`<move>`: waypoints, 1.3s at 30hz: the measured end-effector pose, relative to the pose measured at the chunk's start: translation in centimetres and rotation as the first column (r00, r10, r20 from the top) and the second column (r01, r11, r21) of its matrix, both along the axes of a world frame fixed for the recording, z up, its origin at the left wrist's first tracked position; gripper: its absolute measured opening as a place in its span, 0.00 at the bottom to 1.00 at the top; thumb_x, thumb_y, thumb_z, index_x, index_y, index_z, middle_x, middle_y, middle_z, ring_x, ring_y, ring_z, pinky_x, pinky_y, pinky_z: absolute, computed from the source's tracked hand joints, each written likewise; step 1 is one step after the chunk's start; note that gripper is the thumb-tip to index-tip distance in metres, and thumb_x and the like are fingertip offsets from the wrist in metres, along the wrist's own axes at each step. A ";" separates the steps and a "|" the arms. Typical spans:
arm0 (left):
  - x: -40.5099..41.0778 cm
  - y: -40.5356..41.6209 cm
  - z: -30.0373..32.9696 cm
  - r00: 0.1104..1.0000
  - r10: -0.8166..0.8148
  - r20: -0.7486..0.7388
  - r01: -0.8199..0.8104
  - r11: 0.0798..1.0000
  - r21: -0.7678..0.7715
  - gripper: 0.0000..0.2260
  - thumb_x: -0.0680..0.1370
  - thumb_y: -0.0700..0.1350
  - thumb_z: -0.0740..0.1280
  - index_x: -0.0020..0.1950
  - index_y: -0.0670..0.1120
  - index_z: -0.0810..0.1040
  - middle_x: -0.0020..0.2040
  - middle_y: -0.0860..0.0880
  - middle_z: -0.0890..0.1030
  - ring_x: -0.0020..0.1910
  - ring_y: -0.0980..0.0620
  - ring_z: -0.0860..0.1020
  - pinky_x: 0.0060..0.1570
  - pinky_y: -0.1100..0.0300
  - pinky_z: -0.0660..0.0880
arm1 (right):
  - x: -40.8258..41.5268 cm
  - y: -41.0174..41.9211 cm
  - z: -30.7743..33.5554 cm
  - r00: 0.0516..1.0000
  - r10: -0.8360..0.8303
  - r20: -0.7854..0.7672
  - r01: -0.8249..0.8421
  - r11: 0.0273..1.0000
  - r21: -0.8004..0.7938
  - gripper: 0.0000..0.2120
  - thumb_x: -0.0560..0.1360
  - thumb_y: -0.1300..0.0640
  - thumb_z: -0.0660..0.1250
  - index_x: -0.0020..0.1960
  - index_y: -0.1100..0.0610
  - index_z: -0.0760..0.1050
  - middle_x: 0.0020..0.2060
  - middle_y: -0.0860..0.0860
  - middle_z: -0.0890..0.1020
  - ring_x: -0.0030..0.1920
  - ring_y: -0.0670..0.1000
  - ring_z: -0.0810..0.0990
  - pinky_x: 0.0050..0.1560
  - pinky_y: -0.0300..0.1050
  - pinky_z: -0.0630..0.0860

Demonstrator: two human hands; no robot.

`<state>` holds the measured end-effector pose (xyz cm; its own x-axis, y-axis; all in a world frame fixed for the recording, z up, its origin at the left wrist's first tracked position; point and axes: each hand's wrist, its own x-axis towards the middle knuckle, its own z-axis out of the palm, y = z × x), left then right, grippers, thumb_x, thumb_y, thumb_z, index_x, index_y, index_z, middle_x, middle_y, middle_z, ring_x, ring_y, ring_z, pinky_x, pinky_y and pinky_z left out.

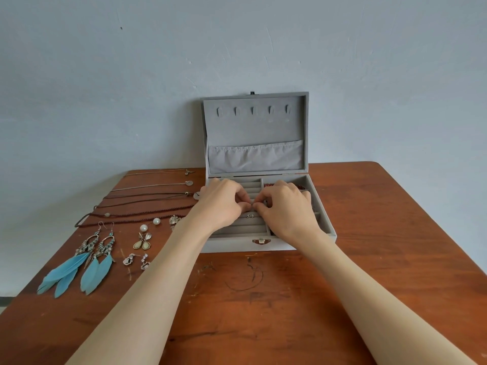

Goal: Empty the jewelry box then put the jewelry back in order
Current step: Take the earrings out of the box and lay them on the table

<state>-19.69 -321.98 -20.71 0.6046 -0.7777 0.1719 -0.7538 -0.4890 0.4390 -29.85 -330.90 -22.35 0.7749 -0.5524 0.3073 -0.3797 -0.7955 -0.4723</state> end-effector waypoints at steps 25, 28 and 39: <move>0.0 15.6 -2.0 0.966 0.257 0.009 -0.257 0.966 0.006 0.04 0.74 0.51 0.67 0.40 0.59 0.75 0.54 0.52 0.73 0.60 0.49 0.65 0.59 0.50 0.61 | 0.8 13.0 -0.7 0.977 0.152 0.151 -0.102 0.951 -0.292 0.02 0.63 0.55 0.75 0.34 0.52 0.83 0.41 0.50 0.80 0.46 0.58 0.78 0.43 0.53 0.69; 0.3 15.1 -2.7 0.955 0.295 0.033 -0.292 0.954 -0.072 0.01 0.74 0.51 0.68 0.42 0.57 0.78 0.53 0.53 0.72 0.58 0.49 0.65 0.53 0.55 0.58 | 1.3 13.1 -0.7 0.986 0.137 0.096 -0.107 0.957 -0.270 0.01 0.64 0.55 0.74 0.33 0.51 0.83 0.45 0.50 0.81 0.50 0.59 0.77 0.47 0.55 0.68; 0.7 14.6 -3.6 0.962 0.256 0.093 -0.243 0.960 -0.137 0.04 0.75 0.51 0.67 0.47 0.56 0.80 0.50 0.55 0.72 0.55 0.52 0.64 0.49 0.60 0.54 | 1.8 12.5 -1.7 0.988 0.117 0.104 -0.085 0.959 -0.270 0.02 0.66 0.54 0.73 0.37 0.51 0.83 0.45 0.50 0.80 0.49 0.58 0.76 0.47 0.53 0.67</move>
